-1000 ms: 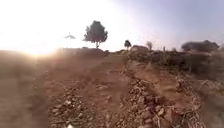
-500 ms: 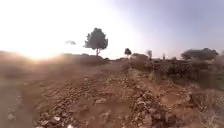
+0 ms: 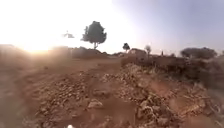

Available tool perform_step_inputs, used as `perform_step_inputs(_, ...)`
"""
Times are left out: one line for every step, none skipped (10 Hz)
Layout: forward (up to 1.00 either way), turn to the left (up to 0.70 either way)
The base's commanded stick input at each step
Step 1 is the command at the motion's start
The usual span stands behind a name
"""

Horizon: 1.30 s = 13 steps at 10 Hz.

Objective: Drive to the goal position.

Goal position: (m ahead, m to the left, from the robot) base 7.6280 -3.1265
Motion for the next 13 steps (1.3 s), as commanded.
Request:
perform_step_inputs(0.69, 0.00)
perform_step_inputs(0.69, 0.00)
perform_step_inputs(0.69, 0.00)
perform_step_inputs(0.69, 0.00)
perform_step_inputs(0.69, 0.00)
perform_step_inputs(0.69, 0.00)
perform_step_inputs(0.69, 0.00)
perform_step_inputs(0.69, 0.00)
perform_step_inputs(0.69, 0.00)
perform_step_inputs(0.69, 0.00)
perform_step_inputs(0.69, 0.00)
perform_step_inputs(0.69, 0.00)
perform_step_inputs(0.69, 0.00)
